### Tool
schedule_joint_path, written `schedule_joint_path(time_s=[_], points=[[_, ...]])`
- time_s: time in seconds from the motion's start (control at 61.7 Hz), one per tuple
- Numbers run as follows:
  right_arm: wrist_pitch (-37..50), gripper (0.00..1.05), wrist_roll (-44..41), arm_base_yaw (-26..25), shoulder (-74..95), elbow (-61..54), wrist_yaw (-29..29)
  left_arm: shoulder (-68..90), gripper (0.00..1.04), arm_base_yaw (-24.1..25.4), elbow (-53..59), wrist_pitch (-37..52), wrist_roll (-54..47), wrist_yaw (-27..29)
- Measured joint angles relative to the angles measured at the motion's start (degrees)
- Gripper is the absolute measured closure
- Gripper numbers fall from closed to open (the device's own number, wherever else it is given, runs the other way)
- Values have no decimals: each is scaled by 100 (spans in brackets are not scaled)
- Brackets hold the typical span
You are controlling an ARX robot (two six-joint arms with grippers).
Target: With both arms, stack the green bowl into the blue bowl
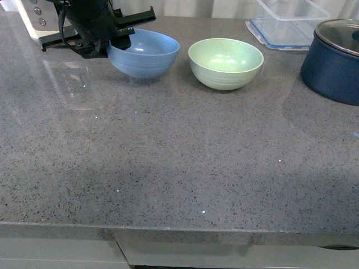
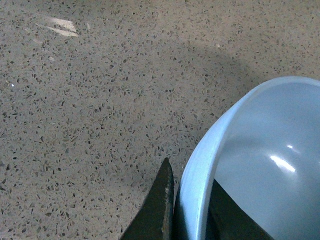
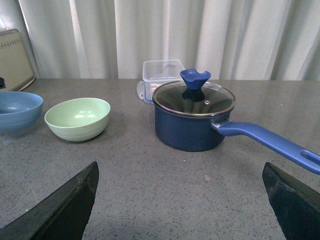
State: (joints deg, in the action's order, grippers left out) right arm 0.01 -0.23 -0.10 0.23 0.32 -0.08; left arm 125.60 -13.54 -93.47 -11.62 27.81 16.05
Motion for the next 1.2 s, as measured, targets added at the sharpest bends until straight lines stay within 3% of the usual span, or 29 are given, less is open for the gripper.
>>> schedule_joint_path(time_s=[0.859,1.2], points=[[0,10,2,0,0,0,0,448,97,-118,-446,-114,260,-22],[0,10,0,0,0,0,2,240,45,-101,-212,120,343,50]])
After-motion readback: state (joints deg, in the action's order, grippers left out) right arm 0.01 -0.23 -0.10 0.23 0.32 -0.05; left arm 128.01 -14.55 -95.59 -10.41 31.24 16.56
